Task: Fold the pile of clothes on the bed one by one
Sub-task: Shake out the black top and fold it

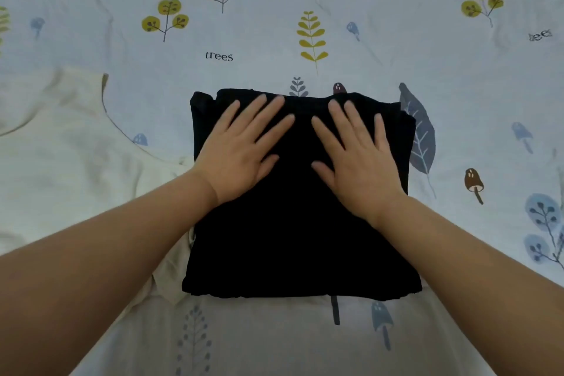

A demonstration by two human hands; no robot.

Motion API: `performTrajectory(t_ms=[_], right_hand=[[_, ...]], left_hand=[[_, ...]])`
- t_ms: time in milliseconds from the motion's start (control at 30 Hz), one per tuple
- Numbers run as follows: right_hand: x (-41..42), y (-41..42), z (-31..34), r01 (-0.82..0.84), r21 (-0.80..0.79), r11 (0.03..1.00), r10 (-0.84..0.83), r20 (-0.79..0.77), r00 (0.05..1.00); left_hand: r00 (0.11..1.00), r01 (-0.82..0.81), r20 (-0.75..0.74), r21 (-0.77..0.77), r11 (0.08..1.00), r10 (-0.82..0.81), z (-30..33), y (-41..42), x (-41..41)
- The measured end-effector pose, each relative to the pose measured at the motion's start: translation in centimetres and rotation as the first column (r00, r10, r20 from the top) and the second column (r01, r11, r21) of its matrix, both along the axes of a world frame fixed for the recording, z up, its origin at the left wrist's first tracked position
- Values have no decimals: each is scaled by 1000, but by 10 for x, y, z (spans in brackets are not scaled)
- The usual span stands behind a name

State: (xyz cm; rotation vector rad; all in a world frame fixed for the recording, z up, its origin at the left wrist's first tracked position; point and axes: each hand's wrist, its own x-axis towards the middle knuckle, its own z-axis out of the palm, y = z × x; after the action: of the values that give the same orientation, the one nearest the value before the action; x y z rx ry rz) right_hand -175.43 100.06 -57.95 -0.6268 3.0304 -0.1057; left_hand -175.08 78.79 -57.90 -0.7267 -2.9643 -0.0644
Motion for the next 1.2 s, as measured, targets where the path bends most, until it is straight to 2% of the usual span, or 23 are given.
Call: performTrajectory(t_ms=[67, 133, 233, 333, 400, 467, 567, 600, 667, 833, 933, 1067, 1200], right_hand=[[-4, 16, -16, 95, 81, 992, -105, 134, 985], [-13, 25, -24, 195, 74, 978, -205, 175, 963], [-19, 24, -18, 169, 81, 982, -184, 241, 953], [-12, 22, 1, 171, -42, 984, -157, 231, 960], [8, 27, 17, 131, -179, 975, -106, 147, 984], [40, 35, 26, 9, -255, 967, 17, 102, 995], [86, 53, 27, -152, -128, 980, 182, 267, 946], [96, 58, 25, -179, -57, 982, 188, 330, 925], [108, 68, 17, -188, 26, 982, 166, 359, 918], [115, 66, 21, -157, 23, 987, 133, 418, 899], [116, 61, 28, -133, 37, 990, 104, 430, 897], [125, 55, 47, 19, -44, 999, 0, 403, 915], [159, 62, 64, -62, -14, 998, 61, 478, 876]], left_hand=[[971, -119, 194, -116, 986, 140, -16, -11, 1], [917, -244, 286, -147, 959, 277, -27, -19, -6], [880, -223, 383, -188, 957, 280, -23, -21, -17], [920, -199, 306, -173, 965, 245, -6, -19, -6], [951, -182, 244, -45, 982, 188, 12, -17, 20], [970, -91, 230, 38, 995, 80, 24, -17, 56], [946, 96, 315, -31, 995, -82, 26, -25, 112], [930, 122, 357, -70, 990, -90, 26, -29, 125], [909, 102, 414, -91, 991, -55, 26, -35, 141], [879, -81, 472, 14, 997, 65, 19, -34, 145], [887, -115, 456, 56, 992, 77, 21, -30, 145], [859, -149, 506, 101, 984, 78, 37, -29, 157], [803, -98, 595, 120, 988, 7, 58, -38, 187]])
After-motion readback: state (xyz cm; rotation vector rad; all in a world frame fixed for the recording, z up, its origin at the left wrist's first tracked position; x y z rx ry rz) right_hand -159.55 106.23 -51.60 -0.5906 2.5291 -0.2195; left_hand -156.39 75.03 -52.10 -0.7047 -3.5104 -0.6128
